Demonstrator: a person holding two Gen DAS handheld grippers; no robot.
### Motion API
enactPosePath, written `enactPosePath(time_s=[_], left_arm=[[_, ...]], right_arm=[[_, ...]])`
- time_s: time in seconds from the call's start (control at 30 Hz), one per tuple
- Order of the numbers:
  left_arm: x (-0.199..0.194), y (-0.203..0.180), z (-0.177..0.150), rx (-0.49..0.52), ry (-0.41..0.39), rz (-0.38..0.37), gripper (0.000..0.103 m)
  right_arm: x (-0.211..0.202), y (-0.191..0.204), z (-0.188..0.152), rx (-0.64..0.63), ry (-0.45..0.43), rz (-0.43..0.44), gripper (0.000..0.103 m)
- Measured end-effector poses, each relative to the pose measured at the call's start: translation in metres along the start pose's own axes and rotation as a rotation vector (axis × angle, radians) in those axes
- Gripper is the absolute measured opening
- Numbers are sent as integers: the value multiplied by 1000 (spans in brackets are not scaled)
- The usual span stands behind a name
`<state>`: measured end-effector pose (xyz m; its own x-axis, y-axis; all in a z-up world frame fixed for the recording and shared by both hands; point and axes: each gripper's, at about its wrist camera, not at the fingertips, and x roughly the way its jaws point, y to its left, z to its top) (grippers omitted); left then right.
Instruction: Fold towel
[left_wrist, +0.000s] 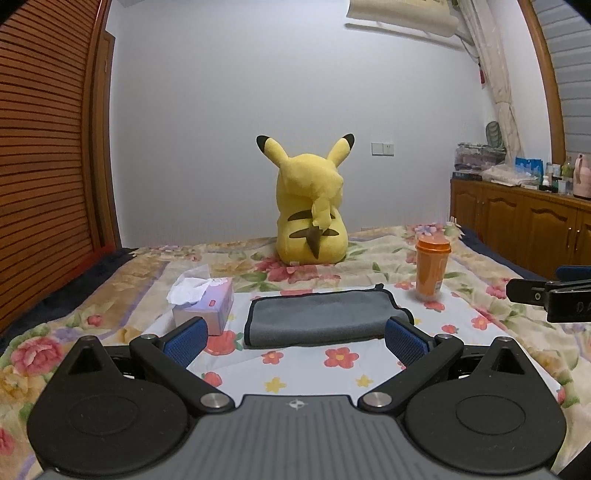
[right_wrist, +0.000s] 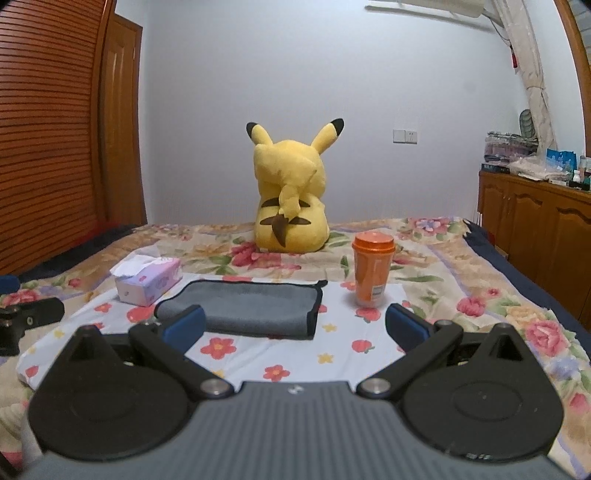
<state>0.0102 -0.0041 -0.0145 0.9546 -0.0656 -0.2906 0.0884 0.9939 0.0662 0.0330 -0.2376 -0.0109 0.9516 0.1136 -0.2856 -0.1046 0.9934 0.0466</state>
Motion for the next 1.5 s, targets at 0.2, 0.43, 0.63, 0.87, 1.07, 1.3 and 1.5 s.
enactPosePath(time_s=[0.2,0.43,0.63,0.87,1.07,1.3,1.5], left_arm=[[-2,0,1,-2,-11,3,103],[-1,1,0,-1,-9,3,103],[-1,0,1,-1,-9,3,103],[-1,0,1,-1,-7,3,103],[-1,0,1,0,-8,3,103],[-1,0,1,0,-7,3,103],[-1,0,1,0,-7,3,103]], right_arm=[[-2,-2,1,7,-20,-8,103],[-3,-2,1,7,-24,-10,103],[-2,-2,1,7,-25,-11,103],[-2,-2,1,7,-25,-11,103],[-2,-2,1,7,-25,-11,103],[-2,-2,1,7,-25,-11,103],[-2,-2,1,7,-25,-11,103]])
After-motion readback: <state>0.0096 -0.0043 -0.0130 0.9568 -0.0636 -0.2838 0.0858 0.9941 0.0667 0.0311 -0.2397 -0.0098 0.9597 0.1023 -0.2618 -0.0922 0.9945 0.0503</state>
